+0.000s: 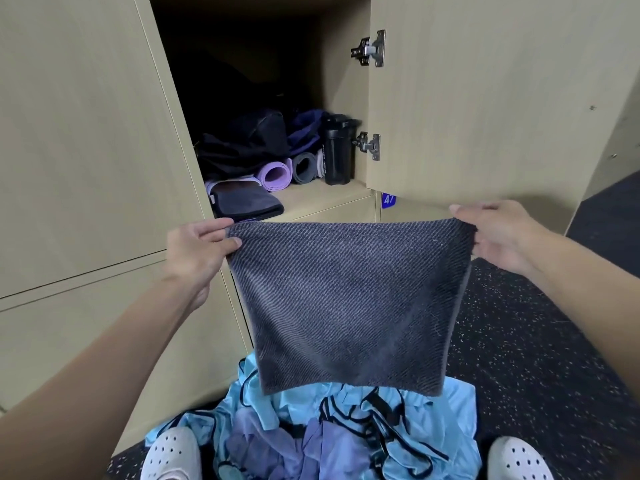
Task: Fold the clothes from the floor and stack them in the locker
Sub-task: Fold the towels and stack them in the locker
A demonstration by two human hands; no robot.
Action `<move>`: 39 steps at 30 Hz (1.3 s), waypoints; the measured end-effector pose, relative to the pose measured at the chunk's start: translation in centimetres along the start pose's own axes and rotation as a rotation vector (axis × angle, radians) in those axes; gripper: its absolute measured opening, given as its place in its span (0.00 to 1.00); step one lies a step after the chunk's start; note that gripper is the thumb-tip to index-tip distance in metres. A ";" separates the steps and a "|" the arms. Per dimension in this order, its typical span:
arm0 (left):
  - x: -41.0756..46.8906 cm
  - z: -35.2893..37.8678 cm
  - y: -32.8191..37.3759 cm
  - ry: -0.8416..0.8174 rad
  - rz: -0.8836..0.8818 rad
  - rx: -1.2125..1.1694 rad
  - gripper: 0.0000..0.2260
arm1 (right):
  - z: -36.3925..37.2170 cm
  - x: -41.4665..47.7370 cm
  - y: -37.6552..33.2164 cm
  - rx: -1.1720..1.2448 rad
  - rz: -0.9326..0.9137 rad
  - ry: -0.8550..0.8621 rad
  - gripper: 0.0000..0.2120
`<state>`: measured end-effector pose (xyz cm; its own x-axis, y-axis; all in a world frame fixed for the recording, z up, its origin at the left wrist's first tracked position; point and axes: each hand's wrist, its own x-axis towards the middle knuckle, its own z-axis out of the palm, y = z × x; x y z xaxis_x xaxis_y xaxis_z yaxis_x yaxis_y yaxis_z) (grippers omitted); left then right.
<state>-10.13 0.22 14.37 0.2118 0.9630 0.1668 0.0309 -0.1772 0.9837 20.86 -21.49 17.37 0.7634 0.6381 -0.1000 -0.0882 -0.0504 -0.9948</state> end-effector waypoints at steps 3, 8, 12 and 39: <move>0.1 0.0 0.0 0.063 0.026 0.014 0.11 | -0.5 -0.3 -0.1 -0.013 0.040 -0.164 0.19; 0.2 -0.5 -0.1 0.045 0.049 0.064 0.09 | 0.4 -0.4 0.8 -0.462 -0.144 -0.094 0.22; -0.1 -0.4 0.2 0.039 0.079 0.062 0.07 | 0.7 -0.4 1.5 -0.820 -0.363 0.052 0.14; 0.3 -1.3 0.0 0.164 0.158 0.119 0.09 | 0.8 0.3 1.0 -0.390 -0.257 0.138 0.13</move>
<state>-11.38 0.73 14.51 0.0619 0.9399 0.3357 0.1274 -0.3410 0.9314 20.46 -20.74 16.41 0.8088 0.5614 0.1748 0.3407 -0.2050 -0.9176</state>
